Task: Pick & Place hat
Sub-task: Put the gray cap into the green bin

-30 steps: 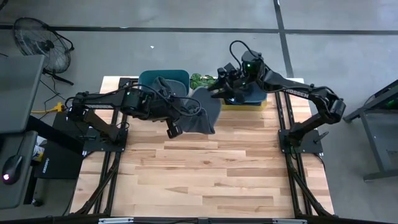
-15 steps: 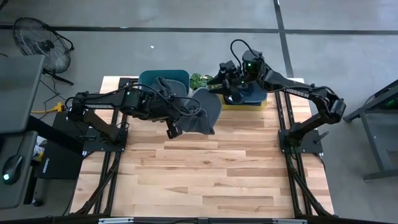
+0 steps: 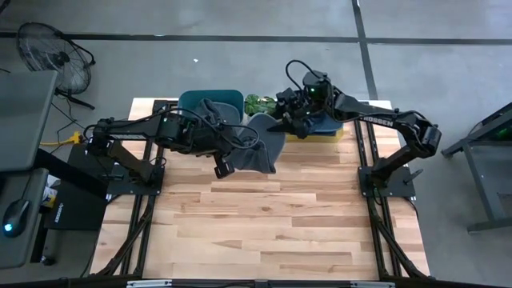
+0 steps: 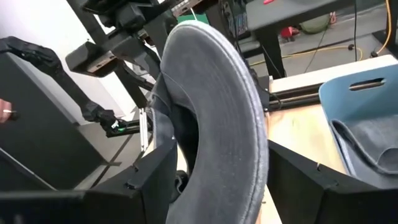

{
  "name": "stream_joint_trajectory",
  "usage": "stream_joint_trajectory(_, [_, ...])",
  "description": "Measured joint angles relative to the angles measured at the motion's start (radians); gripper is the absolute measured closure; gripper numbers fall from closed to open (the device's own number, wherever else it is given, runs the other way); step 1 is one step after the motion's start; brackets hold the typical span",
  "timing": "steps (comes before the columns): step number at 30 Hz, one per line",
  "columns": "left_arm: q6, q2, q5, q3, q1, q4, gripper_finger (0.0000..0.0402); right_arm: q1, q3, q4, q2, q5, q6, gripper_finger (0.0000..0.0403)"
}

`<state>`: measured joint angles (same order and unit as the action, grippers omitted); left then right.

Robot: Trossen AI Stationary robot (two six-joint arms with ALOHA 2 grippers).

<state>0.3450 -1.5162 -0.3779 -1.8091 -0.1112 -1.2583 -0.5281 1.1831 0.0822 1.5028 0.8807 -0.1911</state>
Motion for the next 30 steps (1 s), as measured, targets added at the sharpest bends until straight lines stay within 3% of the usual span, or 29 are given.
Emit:
stream_joint_trajectory(7, [0.0,0.0,0.0,0.0,0.0,-0.001,0.0395,0.0,0.0,-0.003,0.002,0.008,-0.011,0.0216])
stream_joint_trajectory(20, [0.0,0.0,-0.001,0.0,0.0,-0.004,0.0377,-0.008,0.0,-0.003,0.002,0.023,-0.009,0.0388])
stream_joint_trajectory(30, [0.0,0.0,0.0,0.0,0.0,-0.002,0.0371,-0.009,0.0,-0.003,0.002,0.036,-0.013,0.0397])
